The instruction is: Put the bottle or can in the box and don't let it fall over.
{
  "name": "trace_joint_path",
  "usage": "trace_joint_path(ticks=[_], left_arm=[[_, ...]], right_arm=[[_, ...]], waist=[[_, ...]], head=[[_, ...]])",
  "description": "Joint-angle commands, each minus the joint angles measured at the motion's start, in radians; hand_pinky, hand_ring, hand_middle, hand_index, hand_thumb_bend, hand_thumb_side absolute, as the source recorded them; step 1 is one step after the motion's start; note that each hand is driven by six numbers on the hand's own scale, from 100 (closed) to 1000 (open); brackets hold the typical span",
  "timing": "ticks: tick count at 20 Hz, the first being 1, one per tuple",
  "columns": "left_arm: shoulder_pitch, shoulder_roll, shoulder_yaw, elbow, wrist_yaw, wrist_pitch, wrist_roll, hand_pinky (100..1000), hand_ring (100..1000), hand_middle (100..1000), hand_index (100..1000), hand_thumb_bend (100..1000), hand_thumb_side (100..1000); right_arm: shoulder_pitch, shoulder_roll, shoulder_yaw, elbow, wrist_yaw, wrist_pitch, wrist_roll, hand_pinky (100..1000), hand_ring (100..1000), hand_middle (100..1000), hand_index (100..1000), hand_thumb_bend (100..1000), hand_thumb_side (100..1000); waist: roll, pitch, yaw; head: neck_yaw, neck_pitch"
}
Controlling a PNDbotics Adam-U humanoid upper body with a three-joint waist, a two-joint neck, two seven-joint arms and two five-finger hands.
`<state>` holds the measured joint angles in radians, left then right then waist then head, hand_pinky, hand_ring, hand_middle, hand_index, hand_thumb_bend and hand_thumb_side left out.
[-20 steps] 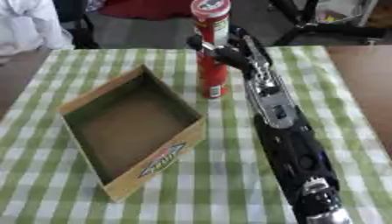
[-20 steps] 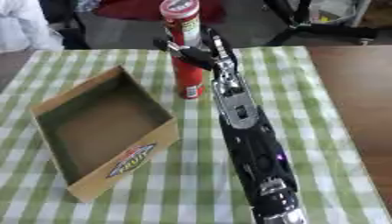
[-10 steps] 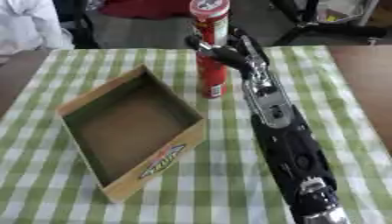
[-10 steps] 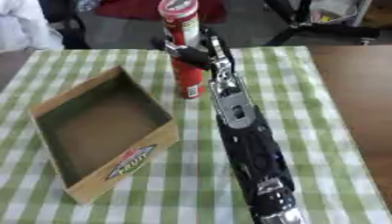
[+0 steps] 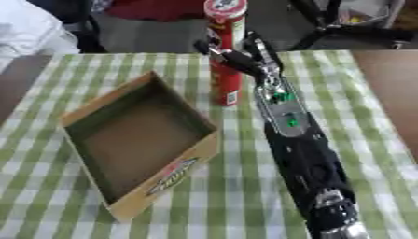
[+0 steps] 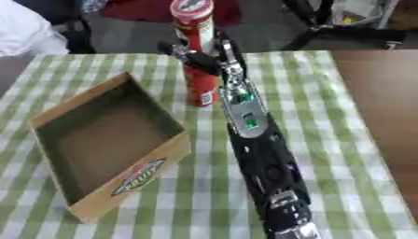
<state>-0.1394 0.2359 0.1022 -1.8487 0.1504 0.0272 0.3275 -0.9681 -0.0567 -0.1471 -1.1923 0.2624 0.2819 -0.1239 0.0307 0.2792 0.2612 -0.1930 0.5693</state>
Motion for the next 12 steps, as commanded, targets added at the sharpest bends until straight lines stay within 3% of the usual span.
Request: trace_joint_path(ticks=[1, 12], left_arm=[[-0.008, 0.012, 0.001, -0.018, 0.007, 0.000, -0.004, 830, 967, 748, 769, 576, 641], [-0.014, 0.011, 0.000, -0.020, 0.006, 0.000, -0.007, 830, 968, 743, 768, 571, 639]], right_arm=[[-0.030, -0.008, -0.001, -0.004, 0.014, 0.002, -0.004, 936, 975, 1000, 943, 991, 368], [-0.051, -0.001, -0.009, 0.001, -0.005, 0.019, -0.032, 911, 917, 966, 912, 920, 305]], waist=[[0.002, -0.012, 0.003], [0.000, -0.002, 0.009]], head=[[-0.003, -0.011], [-0.005, -0.020]])
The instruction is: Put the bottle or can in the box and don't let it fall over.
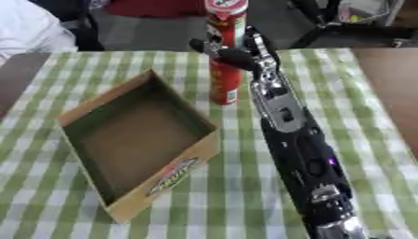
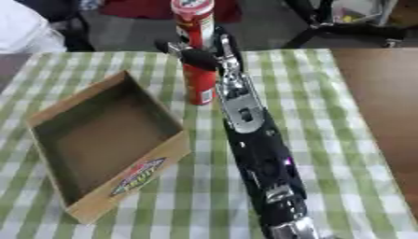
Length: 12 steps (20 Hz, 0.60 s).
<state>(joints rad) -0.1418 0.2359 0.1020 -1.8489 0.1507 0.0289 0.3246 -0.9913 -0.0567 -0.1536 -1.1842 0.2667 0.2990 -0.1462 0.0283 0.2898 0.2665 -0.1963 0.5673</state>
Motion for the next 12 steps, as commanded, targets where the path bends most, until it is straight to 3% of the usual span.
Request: trace_joint_path(ticks=[1, 7, 12], left_arm=[[-0.012, 0.011, 0.000, -0.020, 0.006, -0.001, -0.005, 830, 968, 743, 768, 570, 639], [-0.016, 0.011, 0.000, -0.021, 0.006, -0.002, -0.007, 831, 968, 741, 766, 568, 638], [-0.019, 0.011, 0.000, -0.022, 0.007, -0.002, -0.008, 831, 968, 740, 766, 566, 639]], right_arm=[[-0.028, 0.000, -0.003, -0.007, -0.015, 0.003, -0.012, 912, 914, 965, 910, 918, 304], [-0.031, 0.003, -0.005, -0.004, -0.056, 0.007, -0.036, 951, 879, 950, 884, 873, 265], [-0.038, 0.002, -0.004, 0.001, -0.055, 0.007, -0.042, 954, 927, 963, 893, 874, 266]], waist=[[0.003, -0.012, 0.004], [0.003, -0.007, 0.006], [0.003, 0.001, 0.011]], head=[[-0.002, -0.018], [-0.004, -0.023], [-0.006, -0.040]])
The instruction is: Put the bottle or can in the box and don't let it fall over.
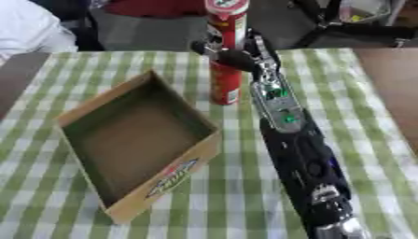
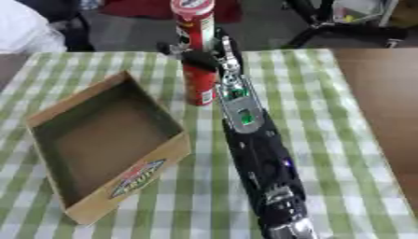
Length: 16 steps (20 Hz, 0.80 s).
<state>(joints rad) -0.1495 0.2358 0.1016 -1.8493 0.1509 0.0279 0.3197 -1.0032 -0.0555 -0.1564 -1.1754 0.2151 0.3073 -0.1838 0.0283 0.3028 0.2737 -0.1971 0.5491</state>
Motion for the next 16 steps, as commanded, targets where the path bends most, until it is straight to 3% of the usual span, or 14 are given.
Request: trace_joint_path(ticks=[1, 6, 12, 13, 16], left_arm=[[-0.013, 0.010, 0.000, -0.022, 0.007, -0.001, -0.004, 831, 968, 740, 766, 566, 639], [-0.015, 0.009, 0.000, -0.023, 0.007, -0.001, -0.007, 832, 969, 740, 765, 561, 640], [-0.016, 0.008, 0.001, -0.024, 0.008, -0.001, -0.010, 833, 969, 741, 765, 556, 640], [-0.016, 0.008, 0.001, -0.024, 0.009, -0.001, -0.011, 833, 969, 741, 764, 552, 637], [-0.016, 0.008, 0.000, -0.024, 0.009, -0.001, -0.014, 833, 969, 741, 764, 549, 635]], right_arm=[[-0.029, 0.000, -0.002, -0.007, -0.002, -0.001, -0.006, 954, 931, 965, 893, 873, 265], [-0.038, -0.003, -0.006, -0.009, -0.002, -0.009, -0.016, 952, 916, 960, 892, 848, 244], [-0.041, -0.008, -0.004, -0.008, -0.003, -0.012, -0.034, 947, 868, 931, 850, 769, 176], [-0.041, -0.009, -0.004, -0.007, -0.001, -0.012, -0.036, 941, 837, 903, 803, 718, 127], [-0.044, -0.013, -0.003, -0.003, 0.011, -0.007, -0.050, 932, 809, 872, 743, 684, 100]], waist=[[0.003, -0.009, 0.005], [0.001, 0.005, 0.012], [0.000, 0.012, 0.012], [0.000, 0.012, 0.012], [-0.001, 0.013, 0.011]], head=[[-0.007, -0.028], [-0.015, -0.051], [-0.015, -0.044], [-0.015, -0.043], [-0.015, -0.041]])
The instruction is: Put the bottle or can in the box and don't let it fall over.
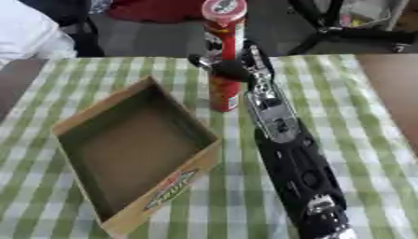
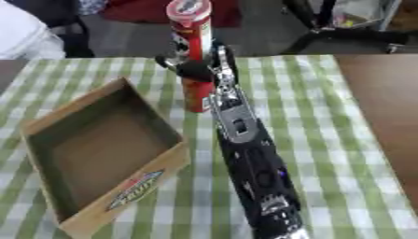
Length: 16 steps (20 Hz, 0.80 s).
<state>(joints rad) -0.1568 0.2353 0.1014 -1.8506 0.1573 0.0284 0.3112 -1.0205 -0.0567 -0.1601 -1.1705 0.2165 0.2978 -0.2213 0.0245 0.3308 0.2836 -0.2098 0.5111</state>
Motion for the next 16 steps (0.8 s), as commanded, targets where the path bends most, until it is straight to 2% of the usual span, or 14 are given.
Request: trace_joint_path(ticks=[1, 6, 7, 11, 16], left_arm=[[-0.009, 0.009, 0.000, -0.023, 0.002, -0.002, -0.006, 833, 969, 741, 764, 548, 635], [-0.009, 0.009, 0.000, -0.023, 0.002, -0.002, -0.009, 833, 969, 741, 764, 548, 635], [-0.008, 0.009, 0.001, -0.023, 0.002, -0.003, -0.009, 834, 968, 742, 764, 544, 635], [-0.008, 0.008, 0.001, -0.023, 0.006, -0.003, -0.010, 834, 970, 742, 764, 542, 634], [-0.007, 0.008, 0.001, -0.023, 0.013, -0.004, -0.012, 834, 970, 741, 763, 540, 634]], right_arm=[[-0.027, -0.014, -0.001, -0.008, 0.009, 0.004, -0.019, 929, 799, 861, 729, 677, 100], [-0.029, -0.019, 0.002, -0.005, -0.004, 0.002, -0.038, 929, 799, 861, 729, 677, 100], [-0.029, -0.021, -0.001, -0.004, -0.010, 0.004, -0.043, 932, 695, 756, 656, 626, 100], [-0.032, -0.028, 0.000, 0.000, -0.033, 0.002, -0.068, 941, 759, 762, 644, 610, 100], [-0.036, -0.029, -0.001, 0.008, -0.045, -0.006, -0.080, 922, 723, 719, 599, 596, 100]], waist=[[0.003, -0.015, 0.001], [0.003, -0.015, 0.001], [0.002, -0.016, 0.002], [0.000, -0.015, 0.004], [-0.001, -0.012, 0.007]], head=[[-0.002, -0.002], [-0.002, -0.002], [-0.001, -0.002], [-0.002, -0.004], [-0.004, -0.011]])
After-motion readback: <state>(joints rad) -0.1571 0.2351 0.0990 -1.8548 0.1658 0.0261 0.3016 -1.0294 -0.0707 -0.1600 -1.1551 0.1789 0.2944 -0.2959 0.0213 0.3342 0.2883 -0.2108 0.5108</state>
